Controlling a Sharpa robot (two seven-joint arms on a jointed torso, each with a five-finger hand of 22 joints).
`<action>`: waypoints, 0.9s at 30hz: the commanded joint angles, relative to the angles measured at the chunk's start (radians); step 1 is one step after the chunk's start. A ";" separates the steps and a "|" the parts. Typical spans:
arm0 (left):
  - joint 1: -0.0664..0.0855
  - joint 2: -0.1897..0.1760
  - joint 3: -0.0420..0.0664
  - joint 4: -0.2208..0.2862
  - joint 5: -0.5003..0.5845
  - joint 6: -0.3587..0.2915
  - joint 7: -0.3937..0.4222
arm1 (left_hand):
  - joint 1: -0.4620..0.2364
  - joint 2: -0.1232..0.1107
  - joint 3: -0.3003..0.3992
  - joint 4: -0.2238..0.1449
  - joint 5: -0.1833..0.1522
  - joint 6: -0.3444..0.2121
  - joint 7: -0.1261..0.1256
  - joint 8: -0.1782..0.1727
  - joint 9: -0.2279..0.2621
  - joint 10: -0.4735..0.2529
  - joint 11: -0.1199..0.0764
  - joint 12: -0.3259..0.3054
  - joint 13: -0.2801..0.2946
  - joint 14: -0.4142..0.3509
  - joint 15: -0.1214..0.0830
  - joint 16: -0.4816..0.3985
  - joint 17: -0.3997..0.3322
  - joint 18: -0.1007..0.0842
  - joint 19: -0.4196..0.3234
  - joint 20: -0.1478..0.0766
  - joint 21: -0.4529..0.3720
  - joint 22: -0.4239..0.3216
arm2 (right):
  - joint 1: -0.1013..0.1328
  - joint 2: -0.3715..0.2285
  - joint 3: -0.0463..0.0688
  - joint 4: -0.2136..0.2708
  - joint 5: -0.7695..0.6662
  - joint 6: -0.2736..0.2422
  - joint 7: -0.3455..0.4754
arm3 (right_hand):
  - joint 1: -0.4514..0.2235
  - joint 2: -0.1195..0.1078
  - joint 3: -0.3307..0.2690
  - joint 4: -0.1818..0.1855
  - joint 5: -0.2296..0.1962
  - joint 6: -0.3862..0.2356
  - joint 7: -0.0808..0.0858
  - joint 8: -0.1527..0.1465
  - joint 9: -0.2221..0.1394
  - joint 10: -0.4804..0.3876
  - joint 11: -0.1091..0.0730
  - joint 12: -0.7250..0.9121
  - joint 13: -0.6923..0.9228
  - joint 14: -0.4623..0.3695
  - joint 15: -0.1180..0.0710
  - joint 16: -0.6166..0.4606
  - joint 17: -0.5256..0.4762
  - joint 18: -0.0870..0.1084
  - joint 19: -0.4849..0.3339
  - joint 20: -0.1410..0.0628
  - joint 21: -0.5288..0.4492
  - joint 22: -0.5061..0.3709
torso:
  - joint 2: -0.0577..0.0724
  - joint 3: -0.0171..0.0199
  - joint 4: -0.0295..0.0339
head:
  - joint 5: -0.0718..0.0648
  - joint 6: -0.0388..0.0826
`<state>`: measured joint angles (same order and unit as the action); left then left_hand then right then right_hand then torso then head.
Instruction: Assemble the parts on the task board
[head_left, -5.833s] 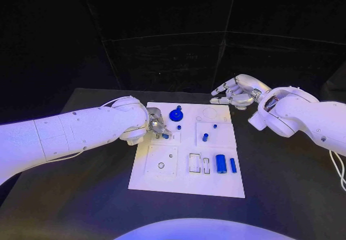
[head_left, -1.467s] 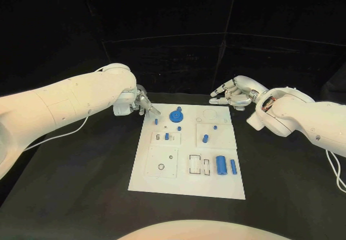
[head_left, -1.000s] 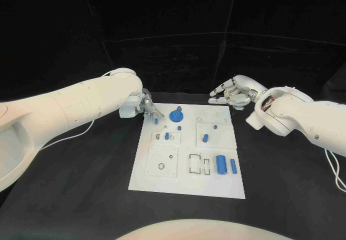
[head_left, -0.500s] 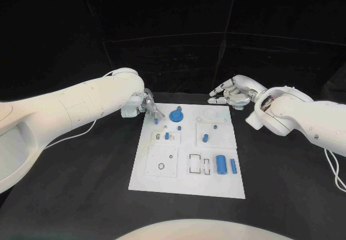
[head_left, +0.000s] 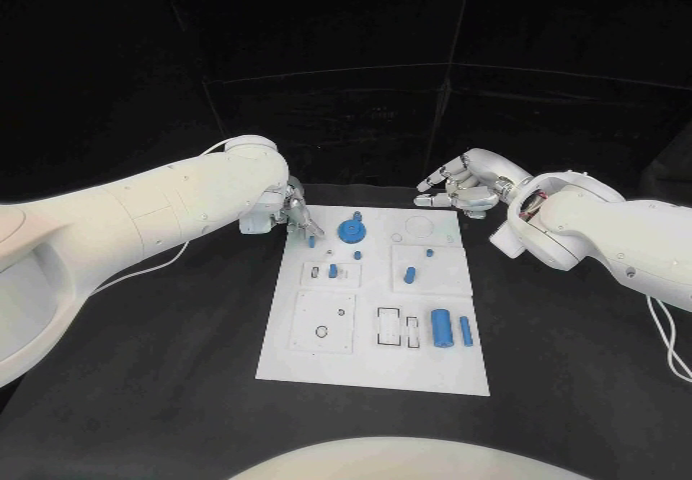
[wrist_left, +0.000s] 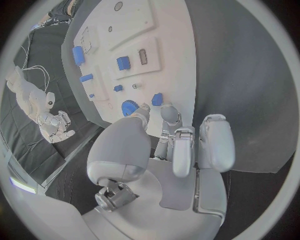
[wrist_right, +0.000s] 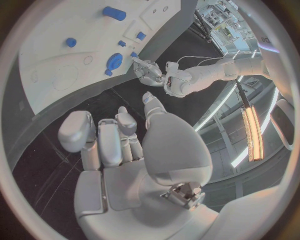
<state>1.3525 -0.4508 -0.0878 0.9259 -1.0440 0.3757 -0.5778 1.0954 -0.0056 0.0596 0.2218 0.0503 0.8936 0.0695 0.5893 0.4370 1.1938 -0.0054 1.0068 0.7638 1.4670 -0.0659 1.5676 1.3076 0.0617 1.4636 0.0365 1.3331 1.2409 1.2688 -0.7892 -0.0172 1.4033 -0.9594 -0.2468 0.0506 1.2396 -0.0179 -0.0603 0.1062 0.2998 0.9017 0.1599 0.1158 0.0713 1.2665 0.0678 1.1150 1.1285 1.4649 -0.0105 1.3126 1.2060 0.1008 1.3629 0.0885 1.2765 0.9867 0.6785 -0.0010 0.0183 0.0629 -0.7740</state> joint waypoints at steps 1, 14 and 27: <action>0.001 0.002 0.000 0.001 -0.026 0.013 -0.004 | 0.011 0.001 -0.002 -0.007 0.003 0.008 -0.003 0.007 0.000 0.007 -0.002 0.006 0.001 0.104 -0.007 0.003 0.263 0.006 0.013 -0.002 0.005 0.003 | 0.002 0.001 0.001 0.000 -0.002 0.007 0.007 | -0.005 0.002 -0.007 0.001 0.000 -0.001 -0.004 0.004 -0.001 -0.008 -0.001 -0.005 0.000 0.030 -0.006 -0.005 0.000 0.005 -0.002 -0.002 -0.006 -0.001 | 0.000 0.0000 0.0009 | 0.000 -0.001; 0.000 0.003 0.000 0.004 -0.027 0.023 0.000 | 0.016 -0.001 -0.007 -0.013 0.003 0.016 -0.006 0.015 0.002 0.014 -0.005 0.015 0.011 0.104 -0.009 0.003 0.263 0.005 0.014 -0.003 0.009 0.009 | 0.002 0.003 0.001 -0.001 -0.002 0.008 0.006 | -0.002 0.004 -0.008 0.001 0.002 -0.001 -0.004 0.005 -0.001 -0.007 -0.001 -0.004 0.000 0.030 -0.006 -0.006 0.000 0.005 -0.002 -0.002 -0.006 -0.001 | 0.000 0.0000 0.0009 | 0.002 -0.004; -0.001 0.007 0.000 0.004 -0.027 0.038 0.014 | 0.029 0.002 -0.008 -0.024 0.004 0.021 -0.010 0.023 0.004 0.016 -0.008 0.017 0.011 0.104 -0.011 0.003 0.263 0.005 0.015 -0.005 0.011 0.012 | 0.002 0.005 0.001 -0.003 -0.002 0.011 0.005 | -0.002 0.004 -0.008 0.001 0.002 -0.001 -0.004 0.005 -0.001 -0.007 -0.001 -0.004 0.000 0.030 -0.006 -0.006 0.000 0.005 -0.002 -0.002 -0.006 -0.001 | 0.000 -0.0004 0.0010 | 0.002 -0.006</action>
<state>1.3498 -0.4447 -0.0878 0.9286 -1.0628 0.3945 -0.5754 1.1137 -0.0047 0.0515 0.2023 0.0503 0.9080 0.0624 0.6091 0.4401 1.2010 -0.0125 1.0184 0.7741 1.4632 -0.0697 1.5676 1.3075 0.0618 1.4636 0.0365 1.3380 1.2517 1.2688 -0.7849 -0.0172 1.4007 -0.9598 -0.2430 0.0505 1.2396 -0.0179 -0.0628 0.1088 0.2998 0.9017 0.1599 0.1158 0.0713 1.2666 0.0679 1.1150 1.1286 1.4649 -0.0105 1.3126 1.2061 0.1008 1.3629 0.0885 1.2765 0.9868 0.6786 -0.0010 0.0196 0.0650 -0.7801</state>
